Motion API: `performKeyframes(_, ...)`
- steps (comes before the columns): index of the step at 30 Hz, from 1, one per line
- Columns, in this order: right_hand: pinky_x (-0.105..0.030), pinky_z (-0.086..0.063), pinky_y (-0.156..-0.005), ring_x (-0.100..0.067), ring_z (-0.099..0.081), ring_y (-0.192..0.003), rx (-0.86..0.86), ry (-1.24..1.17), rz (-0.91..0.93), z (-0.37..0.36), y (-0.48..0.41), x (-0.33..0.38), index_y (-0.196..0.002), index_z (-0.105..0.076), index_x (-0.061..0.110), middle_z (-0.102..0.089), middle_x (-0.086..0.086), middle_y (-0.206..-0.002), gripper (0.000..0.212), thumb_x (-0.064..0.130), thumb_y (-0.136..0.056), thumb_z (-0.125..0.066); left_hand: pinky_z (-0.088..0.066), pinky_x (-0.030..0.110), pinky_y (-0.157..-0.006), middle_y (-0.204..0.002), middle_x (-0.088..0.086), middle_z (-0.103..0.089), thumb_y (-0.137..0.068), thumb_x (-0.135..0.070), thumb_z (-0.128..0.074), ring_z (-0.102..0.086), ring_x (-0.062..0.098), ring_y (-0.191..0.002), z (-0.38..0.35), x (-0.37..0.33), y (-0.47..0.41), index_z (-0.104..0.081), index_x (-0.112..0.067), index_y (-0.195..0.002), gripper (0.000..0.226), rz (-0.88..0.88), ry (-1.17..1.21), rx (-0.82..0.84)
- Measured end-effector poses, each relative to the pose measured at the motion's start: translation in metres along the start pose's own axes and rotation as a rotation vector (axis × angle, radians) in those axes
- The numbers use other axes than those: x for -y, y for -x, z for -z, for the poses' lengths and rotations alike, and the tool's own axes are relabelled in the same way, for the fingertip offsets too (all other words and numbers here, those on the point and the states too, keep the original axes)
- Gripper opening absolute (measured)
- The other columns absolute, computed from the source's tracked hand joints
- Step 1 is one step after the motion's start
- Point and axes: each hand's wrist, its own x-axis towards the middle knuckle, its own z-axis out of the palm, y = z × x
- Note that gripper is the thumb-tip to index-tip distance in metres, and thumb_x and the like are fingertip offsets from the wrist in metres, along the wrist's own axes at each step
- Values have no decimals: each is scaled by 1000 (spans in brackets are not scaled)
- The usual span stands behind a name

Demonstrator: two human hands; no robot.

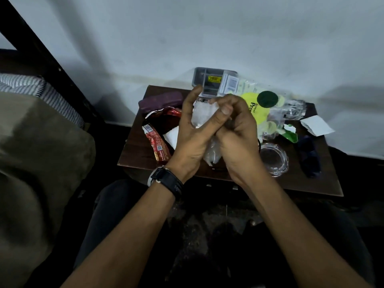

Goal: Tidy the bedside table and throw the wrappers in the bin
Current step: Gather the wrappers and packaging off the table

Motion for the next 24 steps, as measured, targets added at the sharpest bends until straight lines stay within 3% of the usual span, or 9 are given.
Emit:
performKeyframes(4,-21,-48,-96,-1,-58,-113,68,245,81,3,10,-1,-130,-45,20,-46,-14,-138,57,-13,-85,-48,-61,31,-90,-124,6,-61,-90,3,-74,-68,16,-104,-1,0,-6,-44,-12,-144,64,-73,-130,-121)
performKeyframes(7,-27,-37,-114,-14,-41,-140,30,440,169,10,33,-8,-144,-40,30,-35,0,-150,61,7,-91,-58,-52,47,-109,-145,17,-52,-91,-12,-75,-61,26,-127,13,2,-22,-42,-20,-146,64,-206,-266,-235)
performKeyframes(9,-35,-36,-116,-13,-40,-143,-82,191,-129,10,41,-9,-145,-39,41,-36,10,-156,51,42,-96,-53,-46,49,-116,-151,18,-49,-93,-25,-74,-51,31,-140,20,4,-26,-35,-32,-150,69,-229,-282,-244)
performKeyframes(12,-49,-43,-116,-23,-58,-133,-82,-389,-647,6,34,-9,-149,-48,22,-58,-5,-148,69,68,-100,-32,-52,34,-104,-120,12,-68,-98,-2,-58,-66,22,-118,17,10,-19,-17,-23,-160,77,-250,-339,-108)
performKeyframes(15,-37,-56,-100,-22,-71,-116,-94,-608,-755,0,26,1,-141,-57,11,-73,-10,-126,73,64,-104,-23,-54,29,-92,-112,-7,-62,-95,15,-48,-63,13,-100,12,7,-10,-18,-8,-160,76,-334,-400,-1)
performKeyframes(18,-34,-59,-94,-21,-73,-109,-147,-658,-809,-4,20,7,-132,-65,8,-75,-10,-120,65,56,-107,-27,-53,33,-104,-140,-11,-55,-103,-22,-53,-60,5,-120,7,-1,-2,-34,-7,-152,55,-386,-488,22)
performKeyframes(21,-38,-54,-103,-23,-69,-115,-175,-587,-815,-9,16,7,-139,-59,7,-72,-9,-123,57,50,-107,-38,-44,9,-88,-116,-19,-60,-106,-41,-31,-59,-15,-97,6,0,1,-46,-7,-143,52,-344,-590,-12)
performKeyframes(23,-43,-53,-105,-26,-70,-115,-163,-501,-750,-9,14,3,-135,-61,6,-72,-12,-124,56,50,-106,-42,-47,21,-87,-110,-11,-62,-107,-29,-31,-60,-10,-88,6,5,-1,-43,-11,-146,44,-325,-642,-20)
performKeyframes(24,-45,-53,-105,-28,-71,-116,-155,-453,-708,-9,13,3,-132,-63,5,-73,-15,-123,55,50,-106,-41,-48,30,-95,-117,-4,-63,-107,-24,-34,-61,-5,-99,7,8,-3,-35,-12,-151,45,-316,-661,14)
